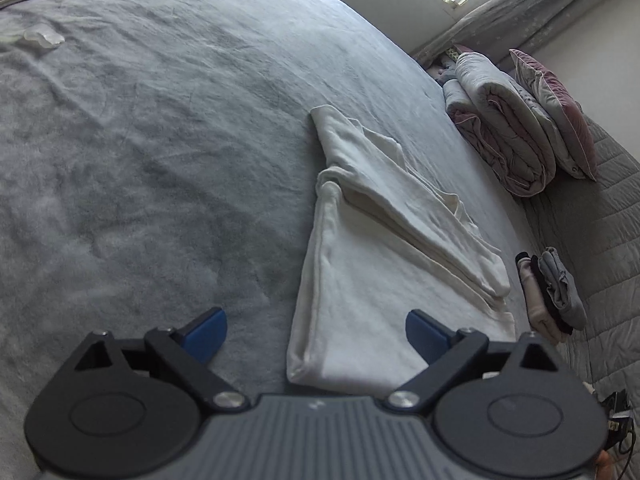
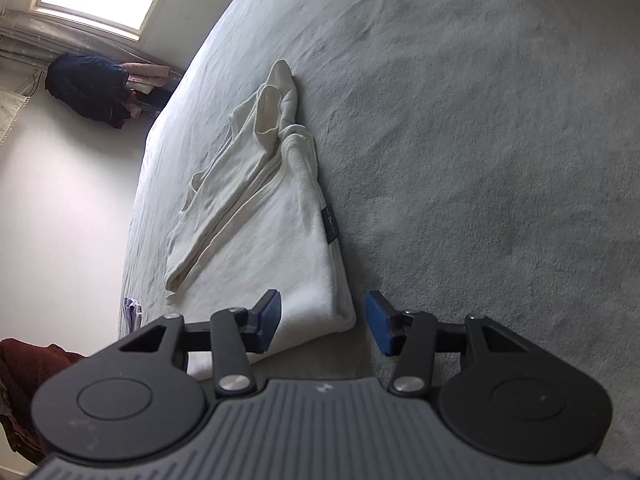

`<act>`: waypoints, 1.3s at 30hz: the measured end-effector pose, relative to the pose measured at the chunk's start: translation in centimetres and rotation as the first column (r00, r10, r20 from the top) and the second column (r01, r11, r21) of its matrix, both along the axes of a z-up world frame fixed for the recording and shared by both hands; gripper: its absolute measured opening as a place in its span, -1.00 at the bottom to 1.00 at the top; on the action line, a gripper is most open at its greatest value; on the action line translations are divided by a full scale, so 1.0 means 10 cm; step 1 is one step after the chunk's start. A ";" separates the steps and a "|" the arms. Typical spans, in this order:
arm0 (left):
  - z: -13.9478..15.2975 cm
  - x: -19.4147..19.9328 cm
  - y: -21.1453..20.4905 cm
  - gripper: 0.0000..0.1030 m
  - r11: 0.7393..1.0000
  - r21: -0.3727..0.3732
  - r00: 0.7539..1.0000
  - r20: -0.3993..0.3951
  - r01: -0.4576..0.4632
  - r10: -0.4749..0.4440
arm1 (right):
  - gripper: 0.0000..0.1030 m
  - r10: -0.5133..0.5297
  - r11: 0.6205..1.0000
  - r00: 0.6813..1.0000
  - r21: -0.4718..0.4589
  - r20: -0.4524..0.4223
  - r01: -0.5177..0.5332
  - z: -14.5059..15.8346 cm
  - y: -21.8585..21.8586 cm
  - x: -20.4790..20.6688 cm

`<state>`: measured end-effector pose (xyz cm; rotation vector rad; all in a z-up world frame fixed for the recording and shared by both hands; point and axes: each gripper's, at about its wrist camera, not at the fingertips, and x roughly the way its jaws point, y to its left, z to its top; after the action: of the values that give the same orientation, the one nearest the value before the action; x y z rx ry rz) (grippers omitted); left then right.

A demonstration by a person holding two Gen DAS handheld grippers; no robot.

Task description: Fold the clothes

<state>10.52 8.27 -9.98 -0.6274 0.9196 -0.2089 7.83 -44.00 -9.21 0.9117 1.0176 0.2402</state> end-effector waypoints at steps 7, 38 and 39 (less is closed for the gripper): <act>-0.10 0.12 -0.13 0.27 0.990 -0.138 0.999 -0.045 0.024 -0.031 | -0.01 -0.053 0.991 0.998 0.125 -0.014 0.055 -0.10 -0.06 -0.02; -0.24 0.14 -0.01 0.09 0.964 -0.266 0.991 -0.118 0.023 -0.056 | -0.37 -0.005 0.985 1.000 0.173 0.008 0.004 0.01 -0.06 -0.15; -0.26 0.14 0.00 0.08 0.957 -0.288 0.991 -0.125 0.012 -0.050 | -0.37 -0.006 0.985 1.000 0.173 0.008 0.005 0.01 -0.05 -0.15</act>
<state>11.95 8.26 -12.57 -0.9043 1.0363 -0.3368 6.37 -44.48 -9.08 1.0697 0.9975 0.3312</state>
